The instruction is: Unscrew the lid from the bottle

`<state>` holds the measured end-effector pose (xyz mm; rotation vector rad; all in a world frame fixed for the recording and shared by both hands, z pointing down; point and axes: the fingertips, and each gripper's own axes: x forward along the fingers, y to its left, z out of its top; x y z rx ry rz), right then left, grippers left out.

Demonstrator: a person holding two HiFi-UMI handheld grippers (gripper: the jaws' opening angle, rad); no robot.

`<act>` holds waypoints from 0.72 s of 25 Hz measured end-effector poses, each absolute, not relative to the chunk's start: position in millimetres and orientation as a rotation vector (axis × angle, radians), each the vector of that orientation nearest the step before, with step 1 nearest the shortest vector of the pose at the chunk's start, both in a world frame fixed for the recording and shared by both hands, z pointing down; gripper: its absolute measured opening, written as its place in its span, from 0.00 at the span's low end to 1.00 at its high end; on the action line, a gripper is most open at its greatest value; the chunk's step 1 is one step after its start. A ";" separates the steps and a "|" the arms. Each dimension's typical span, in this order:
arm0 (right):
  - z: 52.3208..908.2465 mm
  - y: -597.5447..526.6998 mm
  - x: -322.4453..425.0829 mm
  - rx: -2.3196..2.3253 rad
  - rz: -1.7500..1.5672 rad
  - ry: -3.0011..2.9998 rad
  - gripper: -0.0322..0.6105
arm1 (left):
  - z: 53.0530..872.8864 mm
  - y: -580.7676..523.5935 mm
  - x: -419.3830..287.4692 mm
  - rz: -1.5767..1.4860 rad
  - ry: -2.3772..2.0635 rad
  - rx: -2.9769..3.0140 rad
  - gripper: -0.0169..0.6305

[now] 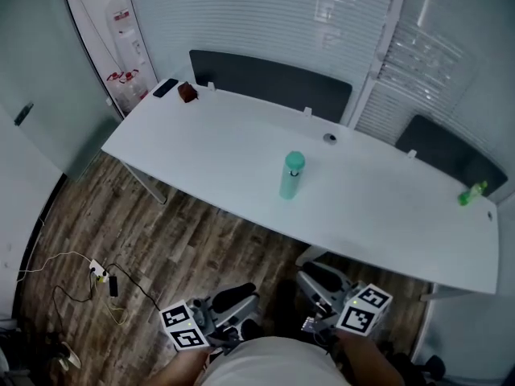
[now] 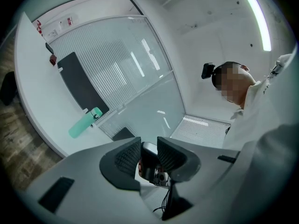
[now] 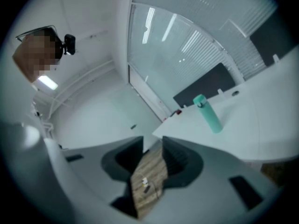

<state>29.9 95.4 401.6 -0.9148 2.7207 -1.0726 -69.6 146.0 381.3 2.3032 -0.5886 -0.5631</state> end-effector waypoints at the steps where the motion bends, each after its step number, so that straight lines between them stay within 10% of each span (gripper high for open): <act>1: 402.5 85.0 32.8 -0.904 -1.072 2.732 0.24 | 381.4 135.0 -64.6 -0.566 -0.597 2.301 0.21; 18: 419.3 -24.5 78.1 -0.874 -1.122 2.810 0.24 | 390.0 11.9 -12.2 -0.557 -0.690 2.261 0.21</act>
